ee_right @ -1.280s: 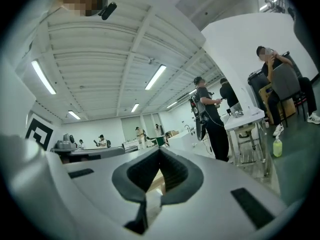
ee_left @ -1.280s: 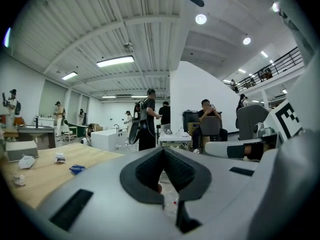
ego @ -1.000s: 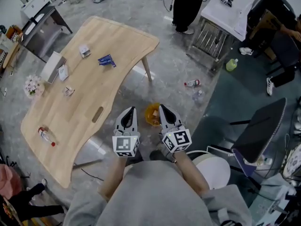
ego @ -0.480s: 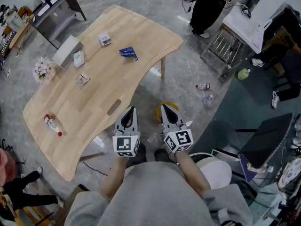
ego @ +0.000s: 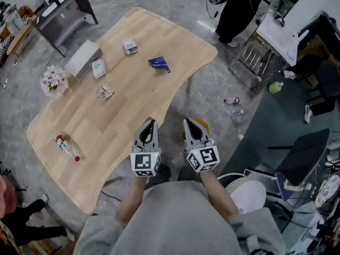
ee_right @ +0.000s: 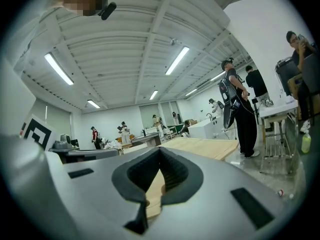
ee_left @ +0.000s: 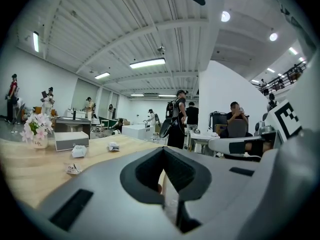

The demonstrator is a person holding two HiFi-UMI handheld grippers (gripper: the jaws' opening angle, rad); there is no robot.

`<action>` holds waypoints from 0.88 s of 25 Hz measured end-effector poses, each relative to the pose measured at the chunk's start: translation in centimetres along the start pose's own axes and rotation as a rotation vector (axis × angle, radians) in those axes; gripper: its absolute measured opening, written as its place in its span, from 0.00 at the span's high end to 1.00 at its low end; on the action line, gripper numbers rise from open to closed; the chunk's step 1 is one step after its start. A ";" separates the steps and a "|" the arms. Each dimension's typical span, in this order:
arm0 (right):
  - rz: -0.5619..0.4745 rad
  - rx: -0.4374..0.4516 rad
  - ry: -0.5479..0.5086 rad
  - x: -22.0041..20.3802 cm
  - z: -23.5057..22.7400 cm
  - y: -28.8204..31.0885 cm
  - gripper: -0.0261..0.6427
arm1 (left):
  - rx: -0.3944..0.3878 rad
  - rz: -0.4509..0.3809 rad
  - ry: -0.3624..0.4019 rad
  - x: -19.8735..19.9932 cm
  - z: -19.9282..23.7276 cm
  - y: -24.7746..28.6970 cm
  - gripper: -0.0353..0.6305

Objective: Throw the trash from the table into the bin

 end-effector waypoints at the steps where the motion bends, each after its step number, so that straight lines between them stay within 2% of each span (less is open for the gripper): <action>1: 0.000 0.000 -0.004 0.0 0.2 0.4 0.95 | 0.000 -0.001 -0.003 0.1 0.4 0.0 0.94; 12: 0.022 0.027 -0.007 -1.5 0.0 4.7 0.95 | -0.008 0.030 -0.013 -1.6 2.6 2.5 0.94; 22: 0.050 0.088 0.027 -3.3 -3.9 12.6 0.95 | 0.025 0.072 0.011 -3.7 4.7 9.5 0.94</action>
Point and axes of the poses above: the fingertips, and each gripper's own axes: y forward along the fingers, z to its left, x out of its top, the point moved 3 cm from there along -y, backward along the fingers, and after that the axes turned 15 degrees about -z, right-handed, at the moved point
